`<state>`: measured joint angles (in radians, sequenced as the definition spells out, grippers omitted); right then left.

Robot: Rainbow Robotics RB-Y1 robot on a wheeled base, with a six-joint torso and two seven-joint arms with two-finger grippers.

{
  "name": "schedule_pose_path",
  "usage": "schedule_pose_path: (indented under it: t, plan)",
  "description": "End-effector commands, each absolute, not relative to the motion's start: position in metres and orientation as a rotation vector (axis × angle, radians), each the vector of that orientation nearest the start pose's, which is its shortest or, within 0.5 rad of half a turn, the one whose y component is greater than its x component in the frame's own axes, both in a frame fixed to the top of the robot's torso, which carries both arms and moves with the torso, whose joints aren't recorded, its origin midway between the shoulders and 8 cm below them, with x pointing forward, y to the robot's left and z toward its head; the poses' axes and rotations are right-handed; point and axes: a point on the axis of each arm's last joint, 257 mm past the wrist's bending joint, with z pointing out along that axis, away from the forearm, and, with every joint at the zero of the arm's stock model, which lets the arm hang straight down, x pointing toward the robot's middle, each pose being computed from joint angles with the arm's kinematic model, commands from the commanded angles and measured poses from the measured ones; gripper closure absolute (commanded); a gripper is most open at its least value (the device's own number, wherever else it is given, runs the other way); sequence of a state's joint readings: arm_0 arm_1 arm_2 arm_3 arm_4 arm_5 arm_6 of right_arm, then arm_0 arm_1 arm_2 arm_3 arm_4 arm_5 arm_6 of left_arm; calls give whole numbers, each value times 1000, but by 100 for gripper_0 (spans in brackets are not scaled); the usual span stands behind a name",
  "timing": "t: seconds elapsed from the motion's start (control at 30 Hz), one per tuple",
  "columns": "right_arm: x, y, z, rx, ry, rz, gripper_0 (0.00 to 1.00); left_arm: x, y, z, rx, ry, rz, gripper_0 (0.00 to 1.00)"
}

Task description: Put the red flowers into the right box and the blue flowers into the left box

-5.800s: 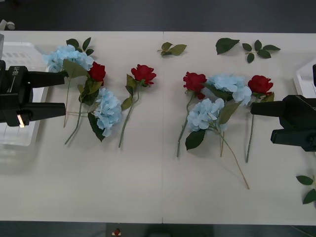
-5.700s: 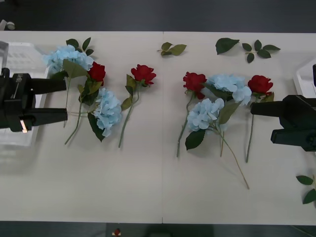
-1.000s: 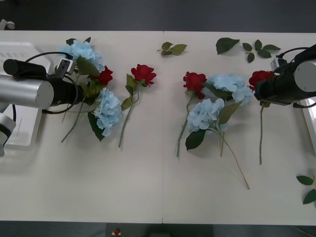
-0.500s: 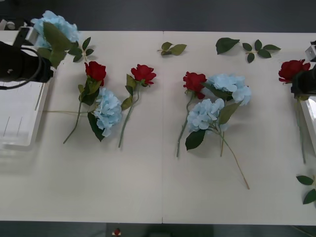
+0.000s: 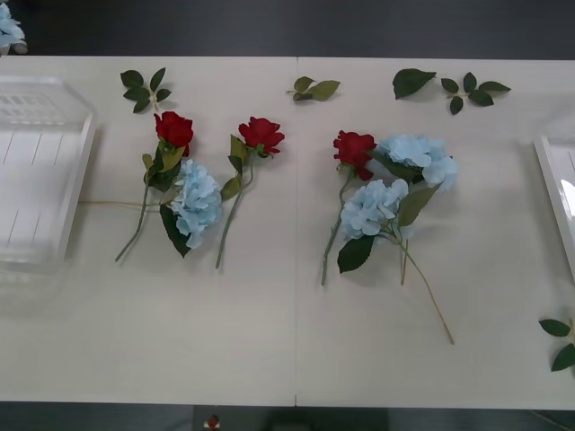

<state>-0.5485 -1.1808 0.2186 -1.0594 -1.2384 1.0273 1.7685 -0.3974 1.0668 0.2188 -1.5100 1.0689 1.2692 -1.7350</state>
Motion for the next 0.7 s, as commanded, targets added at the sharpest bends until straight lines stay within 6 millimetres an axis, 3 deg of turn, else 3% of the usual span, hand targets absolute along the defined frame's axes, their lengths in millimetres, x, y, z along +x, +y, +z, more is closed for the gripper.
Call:
schedule_pose_path:
  t: [0.03, 0.13, 0.37, 0.7]
  plan:
    - [528, -593, -165, 9, 2447, -193, 100, 522, 531, -81, 196, 2262, 151, 100]
    - [529, -608, -169, 21, 2439, -231, 100, 521, 554, -98, 190, 2260, 187, 100]
    - [542, -622, -172, 3, 2418, -356, 100, 522, 578, -142, 192, 2274, 209, 100]
    - [548, -623, -177, 0, 2408, -402, 100, 520, 585, -196, 169, 2328, 231, 100]
